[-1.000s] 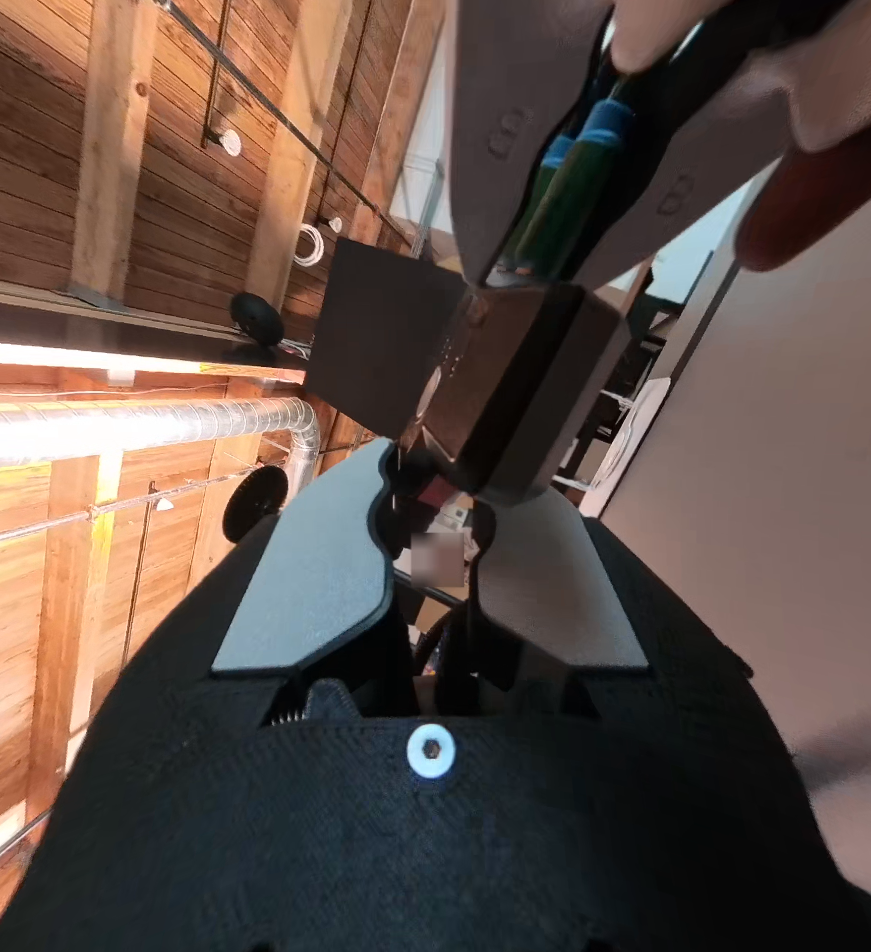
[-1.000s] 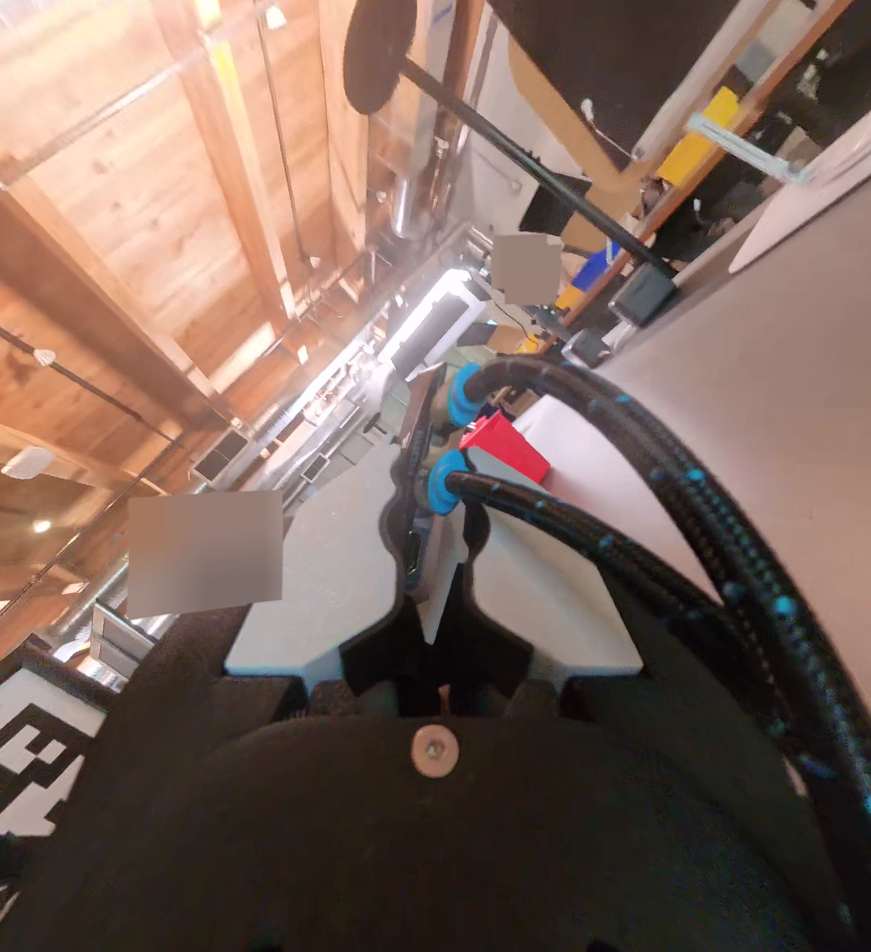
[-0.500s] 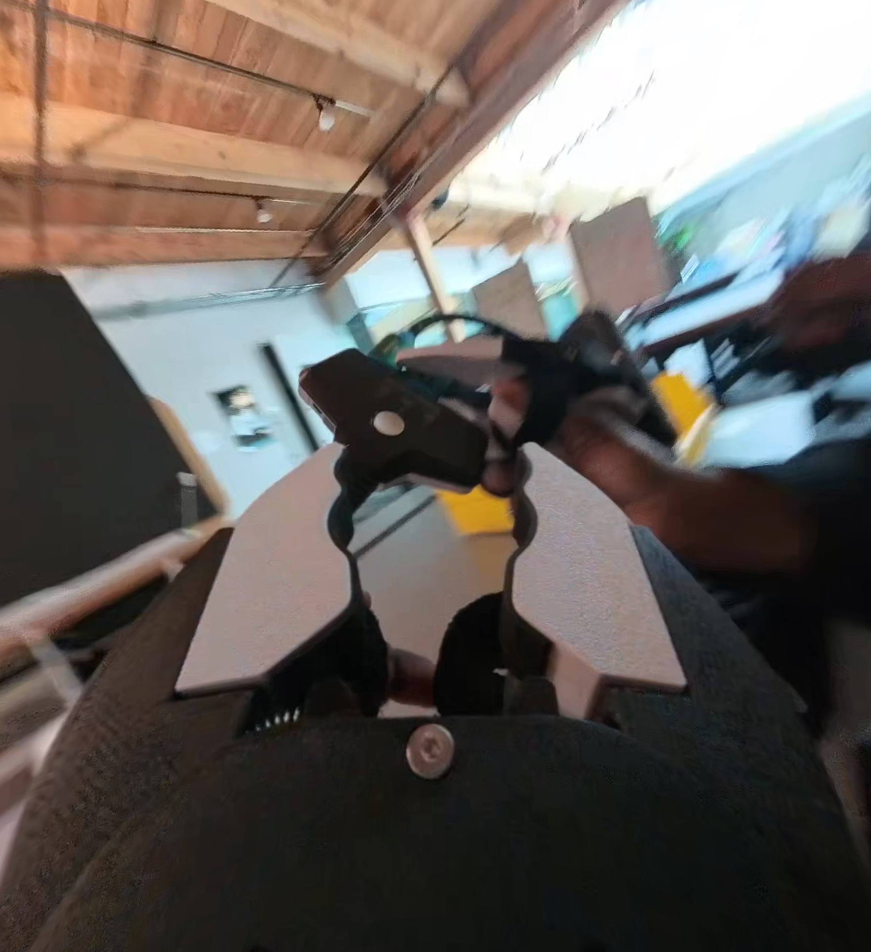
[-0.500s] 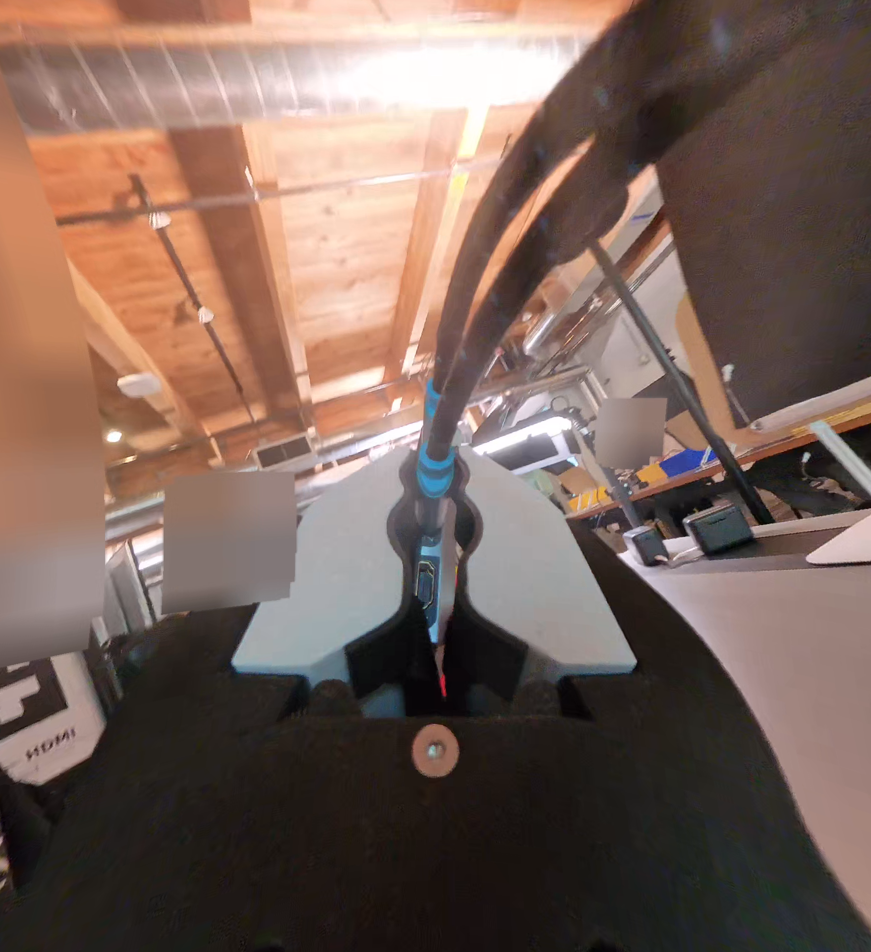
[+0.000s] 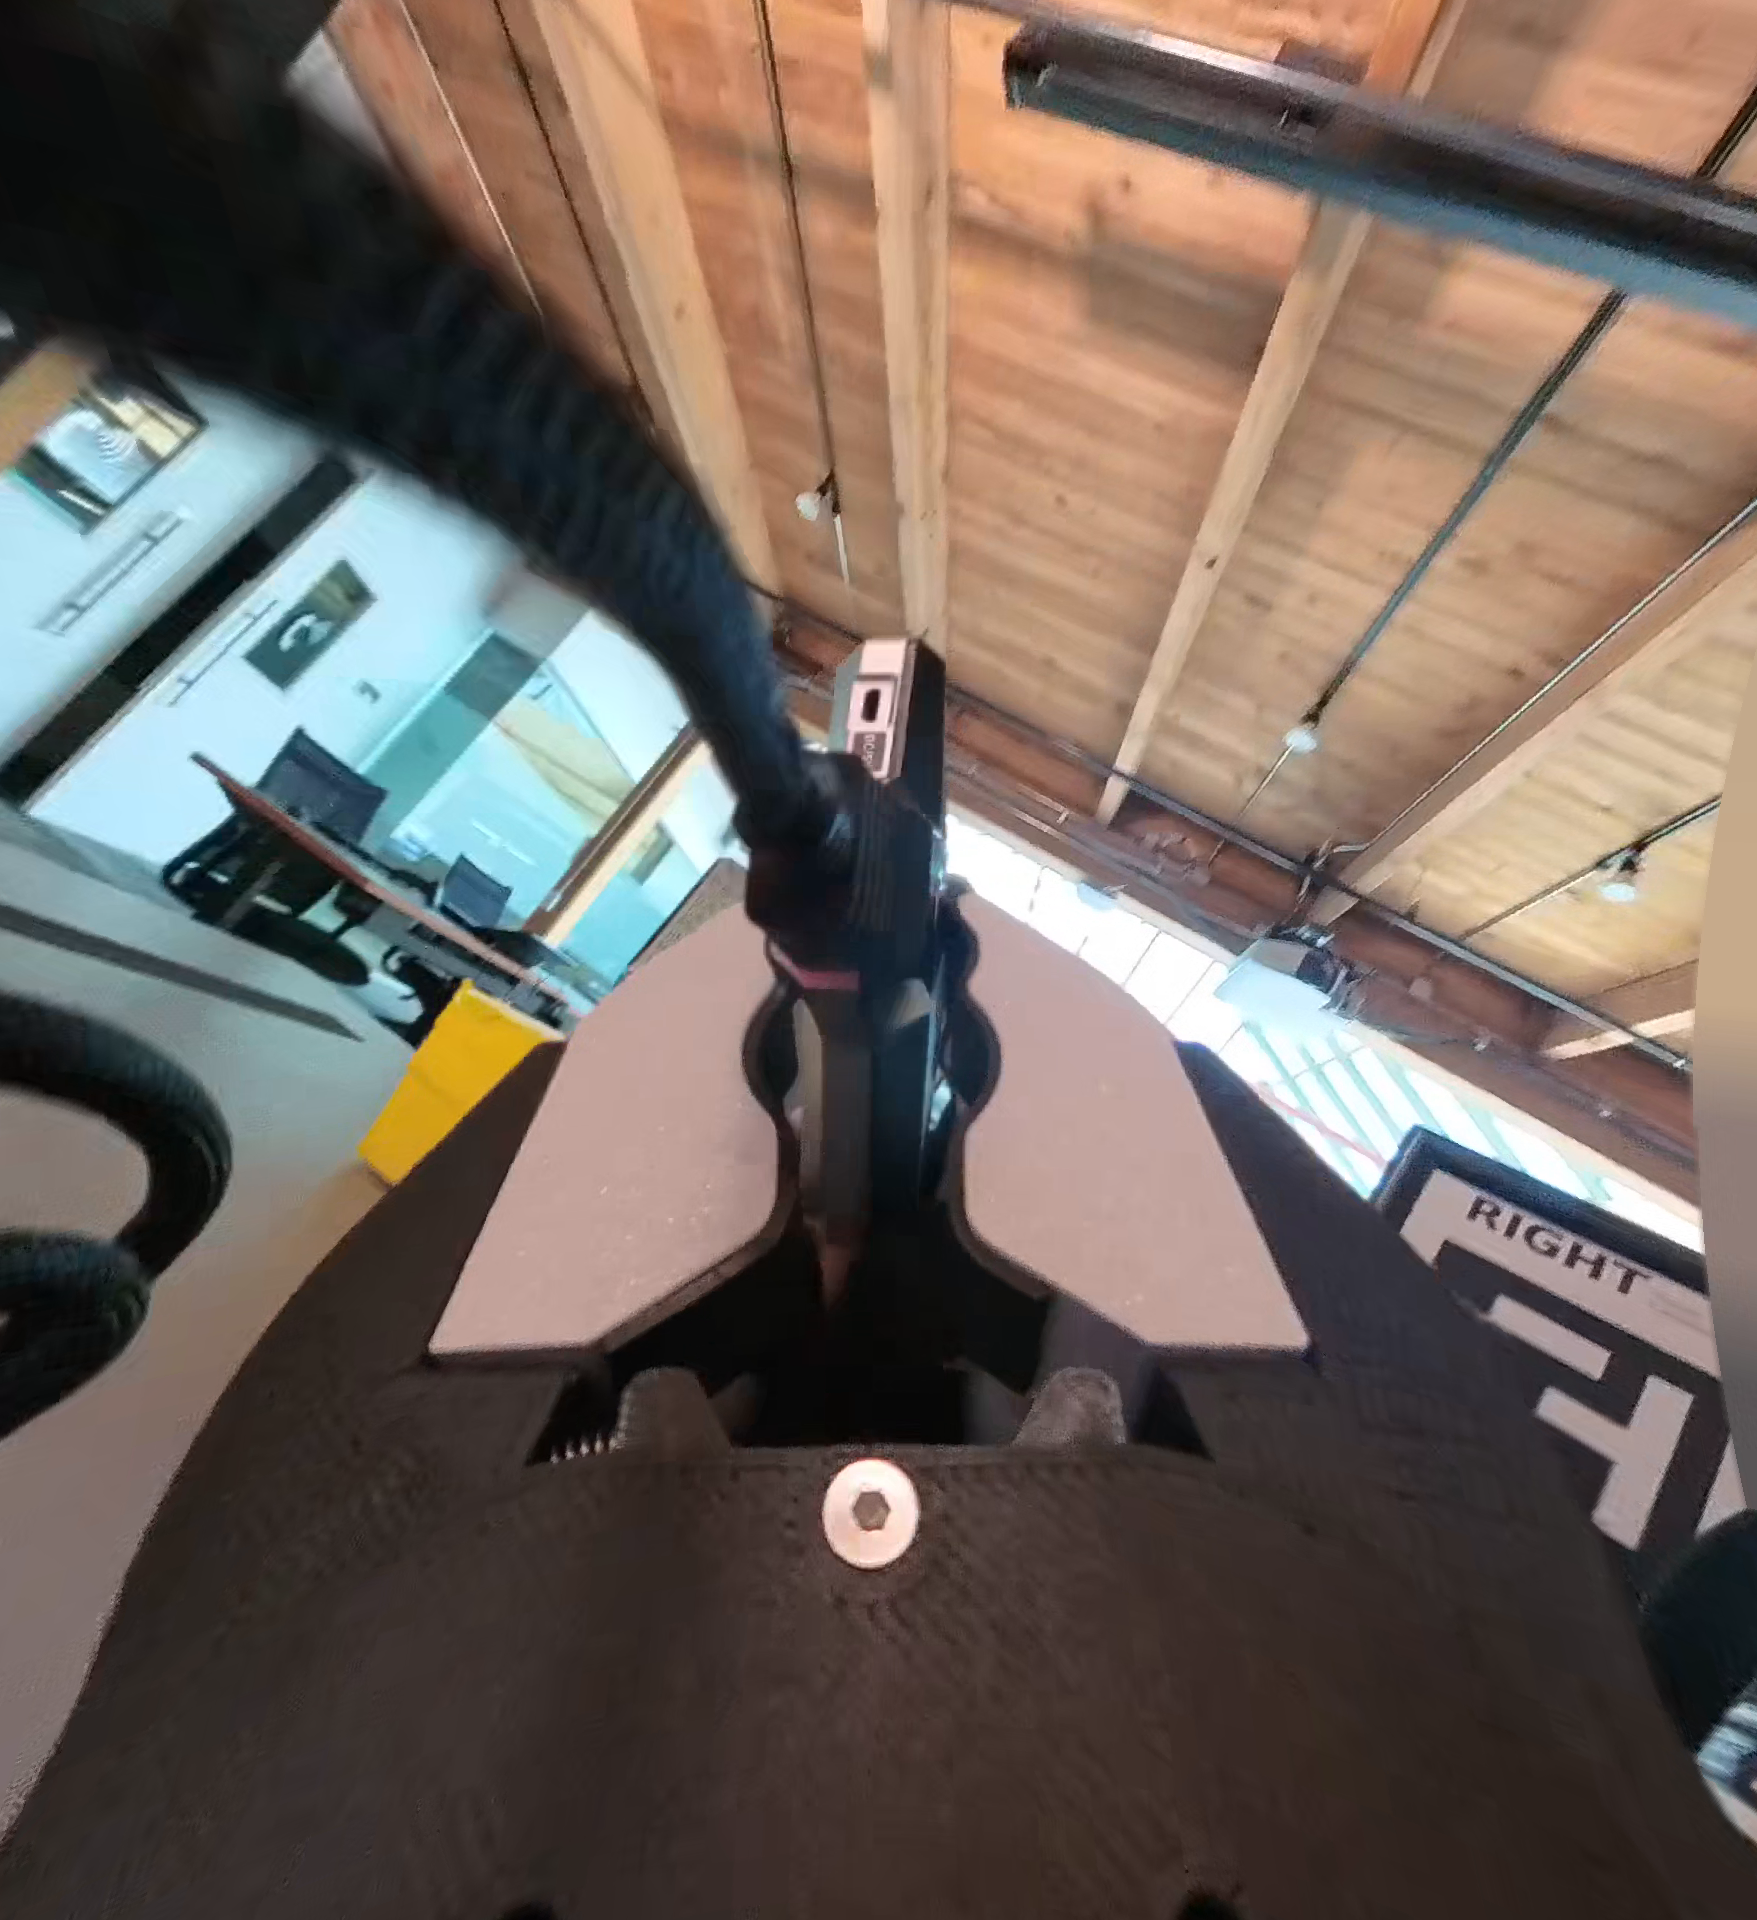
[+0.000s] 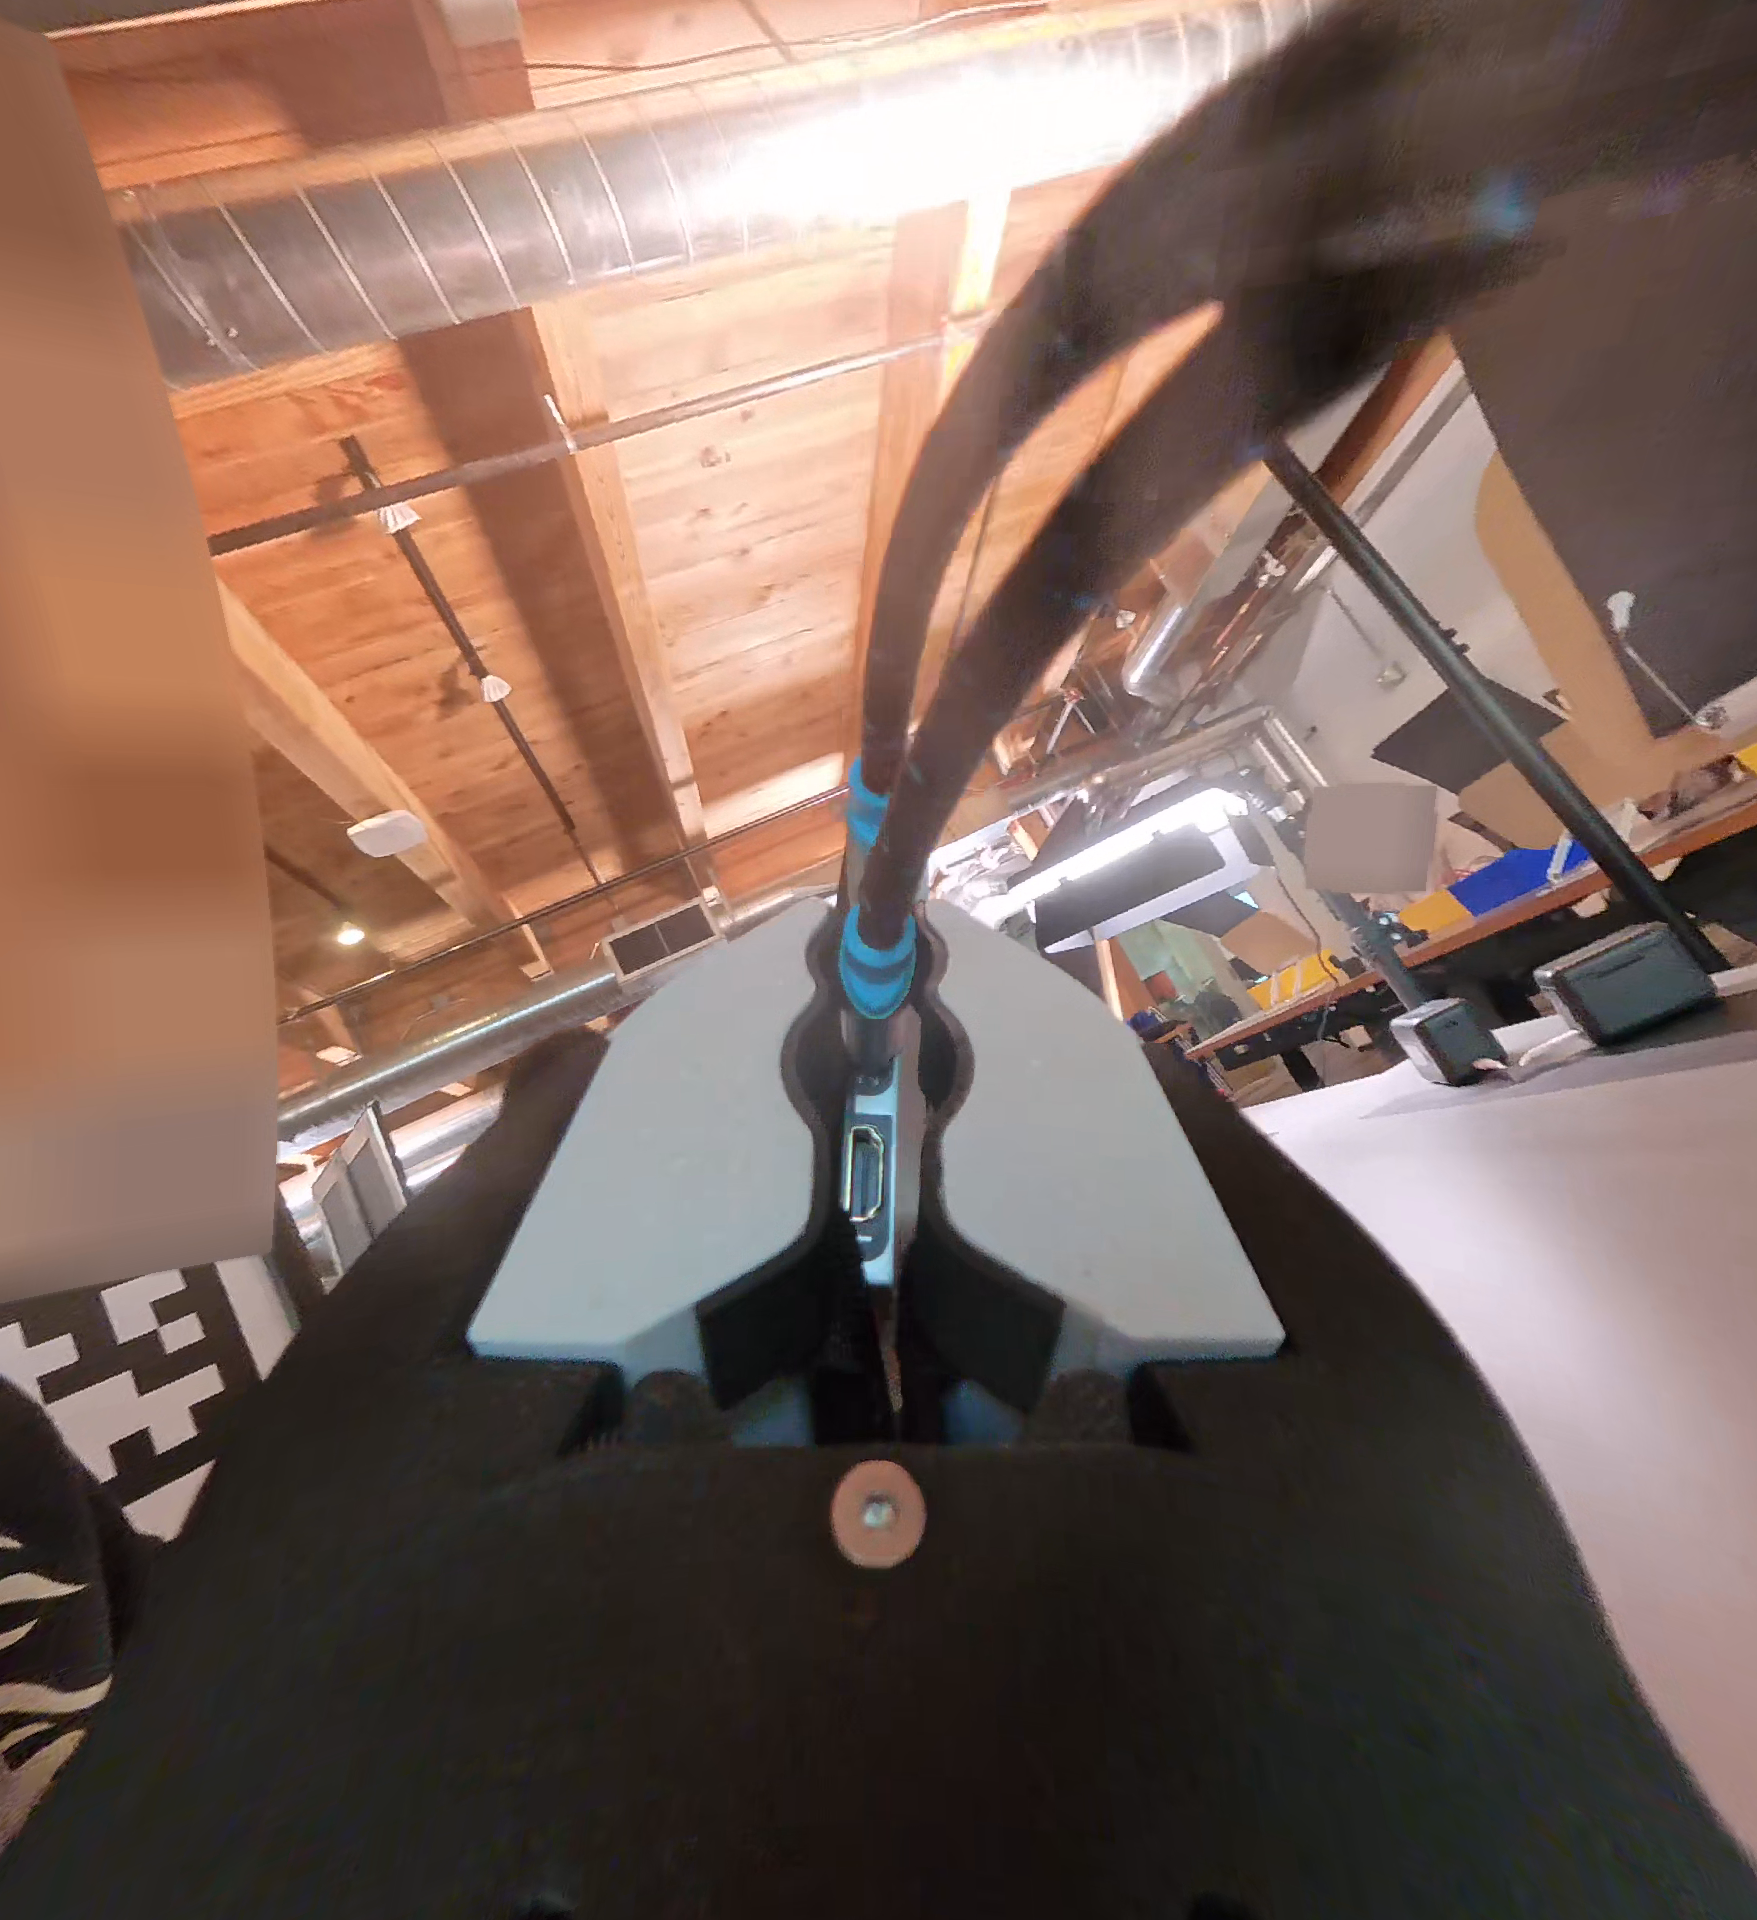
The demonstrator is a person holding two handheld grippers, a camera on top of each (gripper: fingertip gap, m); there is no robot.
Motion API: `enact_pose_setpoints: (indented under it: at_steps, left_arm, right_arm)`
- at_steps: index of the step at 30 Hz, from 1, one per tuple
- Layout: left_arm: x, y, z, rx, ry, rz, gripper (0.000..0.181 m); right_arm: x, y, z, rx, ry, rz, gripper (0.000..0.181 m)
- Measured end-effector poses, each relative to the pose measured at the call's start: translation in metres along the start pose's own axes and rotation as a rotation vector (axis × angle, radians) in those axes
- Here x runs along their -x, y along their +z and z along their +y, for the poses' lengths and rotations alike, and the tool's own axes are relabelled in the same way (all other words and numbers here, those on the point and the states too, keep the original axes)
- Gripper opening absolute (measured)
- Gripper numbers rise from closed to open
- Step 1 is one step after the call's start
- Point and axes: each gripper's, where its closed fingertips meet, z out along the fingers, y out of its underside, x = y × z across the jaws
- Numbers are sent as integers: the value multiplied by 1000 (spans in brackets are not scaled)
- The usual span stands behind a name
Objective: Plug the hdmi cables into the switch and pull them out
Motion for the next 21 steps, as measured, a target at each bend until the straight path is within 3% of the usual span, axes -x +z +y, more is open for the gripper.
enact_pose_setpoints:
  at_steps: [6, 21]
  left_arm:
    - [7, -11, -9, -63, -62, 29, 21]
    - [20, -15, 2, -36, -203, 66, 24]
  right_arm:
    - [-8, -16, 7, -67, 22, 29, 16]
    - [-18, -13, 22, 19, 68, 57, 11]
